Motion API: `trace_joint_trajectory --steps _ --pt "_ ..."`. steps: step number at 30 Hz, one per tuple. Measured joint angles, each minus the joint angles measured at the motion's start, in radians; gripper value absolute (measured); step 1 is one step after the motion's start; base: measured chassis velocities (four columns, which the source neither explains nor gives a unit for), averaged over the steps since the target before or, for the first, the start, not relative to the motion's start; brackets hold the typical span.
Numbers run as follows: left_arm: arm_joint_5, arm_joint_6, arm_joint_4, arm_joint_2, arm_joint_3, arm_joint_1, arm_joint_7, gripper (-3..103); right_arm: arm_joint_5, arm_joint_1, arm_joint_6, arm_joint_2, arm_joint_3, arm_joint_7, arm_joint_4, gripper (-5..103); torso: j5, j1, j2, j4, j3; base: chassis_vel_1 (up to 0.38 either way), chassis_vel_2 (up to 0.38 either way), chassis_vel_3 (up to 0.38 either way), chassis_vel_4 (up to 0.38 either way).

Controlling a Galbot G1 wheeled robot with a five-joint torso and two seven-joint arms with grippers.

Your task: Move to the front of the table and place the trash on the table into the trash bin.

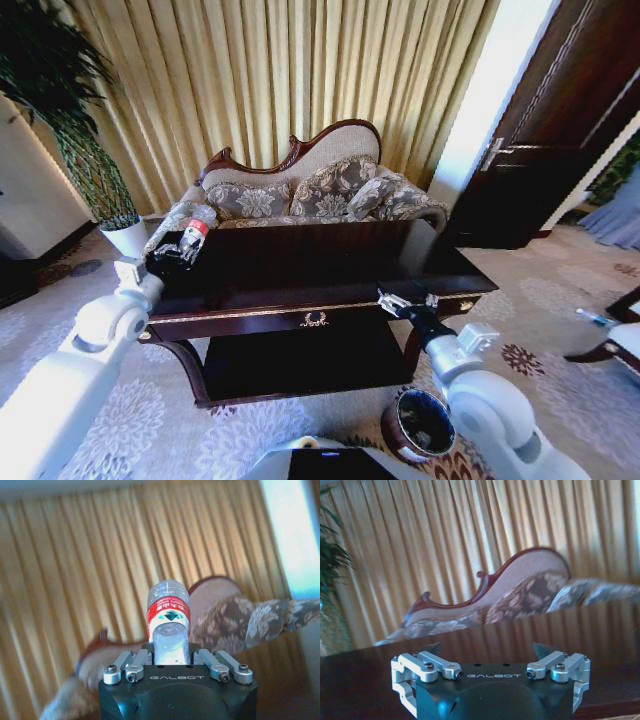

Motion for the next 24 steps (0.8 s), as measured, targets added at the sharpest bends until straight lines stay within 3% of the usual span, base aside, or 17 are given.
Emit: trace_joint_trajectory --steps 2,5,10,17,22,24 --pt "0.016 -0.016 -0.013 0.005 0.005 0.003 0.003 31 0.039 0.009 -0.007 -0.005 0.000 0.009 0.001 100 0.0002 0.000 0.000 0.0000 0.000 0.000 0.000 0.000 0.000" --pt "0.059 -0.058 -0.069 0.016 0.044 0.009 0.009 31 0.176 0.047 -0.028 -0.027 0.002 0.026 0.002 100 0.0001 0.000 0.000 0.0001 0.000 0.000 0.000 0.000 0.000" --pt "0.085 -0.072 -0.141 0.034 0.108 0.000 -0.016 31 0.300 0.119 -0.041 -0.058 -0.008 0.033 0.002 100 0.0001 0.000 0.000 0.0001 0.000 0.000 0.000 0.000 0.000" --pt "0.117 -0.094 -0.195 0.070 0.159 -0.008 -0.022 31 0.341 0.201 -0.044 -0.099 -0.036 0.011 0.001 100 0.0000 0.000 0.000 0.0003 0.000 0.000 0.000 0.000 0.000" --pt "0.244 -0.206 -0.188 0.108 0.197 -0.007 0.005 31 0.364 0.224 -0.042 -0.113 -0.044 -0.077 0.000 100 -0.0001 0.000 0.000 0.0000 0.000 0.000 0.000 0.000 0.000" --pt "0.261 -0.221 -0.187 0.114 0.202 -0.007 0.006 31 0.368 0.226 -0.041 -0.113 -0.045 -0.084 0.000 100 -0.0001 0.000 0.000 0.0000 0.000 0.000 0.000 0.000 0.000"
